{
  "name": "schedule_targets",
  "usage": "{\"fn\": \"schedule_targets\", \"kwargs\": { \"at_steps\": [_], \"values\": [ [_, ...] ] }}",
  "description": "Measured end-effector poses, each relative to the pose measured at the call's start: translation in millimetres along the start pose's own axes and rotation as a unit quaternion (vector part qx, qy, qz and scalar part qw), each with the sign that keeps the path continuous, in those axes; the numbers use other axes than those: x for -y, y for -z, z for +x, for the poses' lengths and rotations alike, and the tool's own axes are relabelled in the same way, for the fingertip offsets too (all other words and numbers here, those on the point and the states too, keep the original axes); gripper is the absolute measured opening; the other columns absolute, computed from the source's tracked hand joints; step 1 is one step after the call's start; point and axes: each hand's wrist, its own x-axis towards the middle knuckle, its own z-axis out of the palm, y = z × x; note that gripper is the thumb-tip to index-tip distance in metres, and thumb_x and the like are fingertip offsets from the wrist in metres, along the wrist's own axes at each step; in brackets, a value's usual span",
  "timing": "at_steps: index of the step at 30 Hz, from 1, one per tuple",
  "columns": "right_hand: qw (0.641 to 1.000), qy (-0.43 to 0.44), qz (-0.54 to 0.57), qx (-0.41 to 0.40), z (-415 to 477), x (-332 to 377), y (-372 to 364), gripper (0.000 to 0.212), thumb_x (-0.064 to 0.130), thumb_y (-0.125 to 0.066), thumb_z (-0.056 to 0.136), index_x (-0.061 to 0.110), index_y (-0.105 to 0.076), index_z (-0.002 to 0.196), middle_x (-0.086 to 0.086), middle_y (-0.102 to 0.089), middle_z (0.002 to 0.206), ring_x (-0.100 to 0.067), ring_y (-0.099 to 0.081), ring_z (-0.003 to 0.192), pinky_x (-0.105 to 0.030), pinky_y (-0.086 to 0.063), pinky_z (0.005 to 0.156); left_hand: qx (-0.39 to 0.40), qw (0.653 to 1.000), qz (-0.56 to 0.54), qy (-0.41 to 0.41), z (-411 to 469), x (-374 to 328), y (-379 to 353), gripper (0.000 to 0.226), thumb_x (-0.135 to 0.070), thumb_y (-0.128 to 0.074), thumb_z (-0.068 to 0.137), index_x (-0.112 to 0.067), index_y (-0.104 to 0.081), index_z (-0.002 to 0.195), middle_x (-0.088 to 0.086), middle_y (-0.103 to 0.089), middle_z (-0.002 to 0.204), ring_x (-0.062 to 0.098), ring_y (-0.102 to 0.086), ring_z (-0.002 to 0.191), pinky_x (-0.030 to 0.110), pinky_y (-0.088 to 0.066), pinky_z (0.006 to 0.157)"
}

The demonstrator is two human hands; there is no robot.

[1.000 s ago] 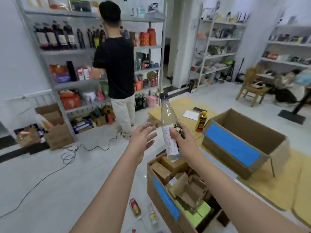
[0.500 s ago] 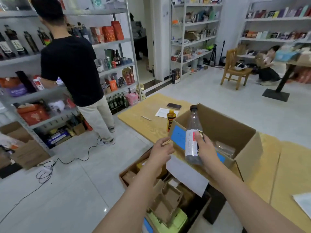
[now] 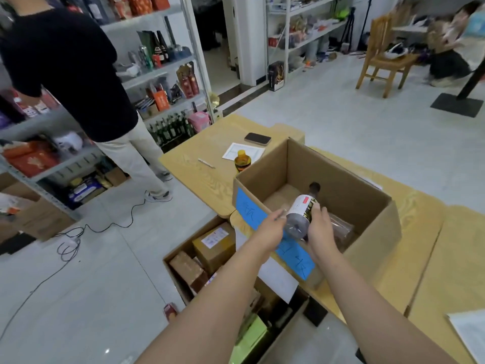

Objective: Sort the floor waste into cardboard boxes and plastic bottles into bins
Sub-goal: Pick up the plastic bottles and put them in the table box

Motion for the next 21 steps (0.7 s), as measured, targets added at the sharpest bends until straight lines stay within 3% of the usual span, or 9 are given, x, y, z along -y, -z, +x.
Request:
{"fn": "schedule_targets", "kwargs": {
  "at_steps": [2, 4, 8, 10, 16, 18, 21],
  "values": [
    [1.0, -0.001, 0.011, 0.01, 5, -8, 2, 0.067, 0.066, -0.037, 0.093, 0.027, -0.035, 0.148, -0.003, -0.052, 0.139, -0.024, -0.055, 0.123, -0.051, -0.045, 0.106, -0.003, 1.0, 0.001, 0.029, 6, -1, -1, 0.039, -0.042, -0.03, 0.102, -0.038, -0.042, 0.138, -0.001, -0.045, 0.138, 0.027, -0.053, 0.118, 0.037, -0.045, 0.097],
    [1.0, 0.008, 0.002, 0.026, 16, -18, 5, 0.084, 0.08, -0.038, 0.078, 0.032, -0.037, 0.146, -0.002, -0.046, 0.148, -0.022, -0.048, 0.132, -0.053, -0.041, 0.108, -0.013, 0.999, -0.009, 0.05, 11, 1, -1, 0.039, -0.044, -0.029, 0.101, -0.032, -0.043, 0.136, -0.002, -0.046, 0.128, 0.026, -0.054, 0.117, 0.038, -0.046, 0.099],
    [0.998, 0.018, -0.021, 0.064, 15, -17, 3, 0.059, 0.055, -0.038, 0.095, 0.031, -0.036, 0.148, 0.003, -0.046, 0.146, -0.019, -0.051, 0.128, -0.052, -0.046, 0.104, -0.027, 0.997, -0.029, 0.067, 15, 3, -2, 0.028, -0.046, -0.032, 0.101, -0.034, -0.045, 0.122, -0.008, -0.043, 0.112, 0.024, -0.056, 0.114, 0.032, -0.047, 0.089],
    [0.996, 0.025, -0.043, 0.072, 17, -20, 2, 0.055, 0.054, -0.039, 0.095, 0.032, -0.04, 0.146, 0.003, -0.048, 0.145, -0.018, -0.053, 0.125, -0.05, -0.047, 0.103, -0.033, 0.996, -0.028, 0.076, 14, 1, -2, 0.025, -0.046, -0.033, 0.1, -0.033, -0.046, 0.117, -0.006, -0.045, 0.109, 0.023, -0.057, 0.112, 0.03, -0.046, 0.083],
    [0.988, 0.063, -0.124, 0.067, 11, -20, -2, 0.046, 0.045, -0.039, 0.1, 0.029, -0.047, 0.142, 0.005, -0.052, 0.14, -0.015, -0.051, 0.128, -0.047, -0.042, 0.109, -0.03, 0.996, -0.023, 0.075, 17, 4, -1, 0.04, -0.048, -0.035, 0.099, -0.028, -0.044, 0.133, -0.01, -0.047, 0.09, 0.022, -0.058, 0.112, 0.029, -0.048, 0.083],
    [0.982, 0.082, -0.156, 0.073, 5, -18, -4, 0.045, 0.045, -0.038, 0.099, 0.027, -0.05, 0.14, 0.004, -0.056, 0.137, -0.014, -0.052, 0.126, -0.045, -0.041, 0.109, -0.025, 0.997, -0.02, 0.072, 15, 7, 1, 0.042, -0.049, -0.034, 0.099, -0.029, -0.044, 0.135, -0.009, -0.049, 0.097, 0.022, -0.057, 0.112, 0.03, -0.048, 0.085],
    [0.972, 0.115, -0.186, 0.086, -1, -12, -4, 0.04, 0.033, -0.038, 0.104, 0.016, -0.054, 0.137, 0.004, -0.06, 0.126, -0.006, -0.05, 0.115, -0.028, -0.035, 0.105, 0.0, 0.998, -0.029, 0.049, 12, 11, 7, 0.047, -0.05, -0.031, 0.099, -0.028, -0.041, 0.14, -0.006, -0.05, 0.124, 0.021, -0.057, 0.115, 0.034, -0.046, 0.096]
  ]
}}
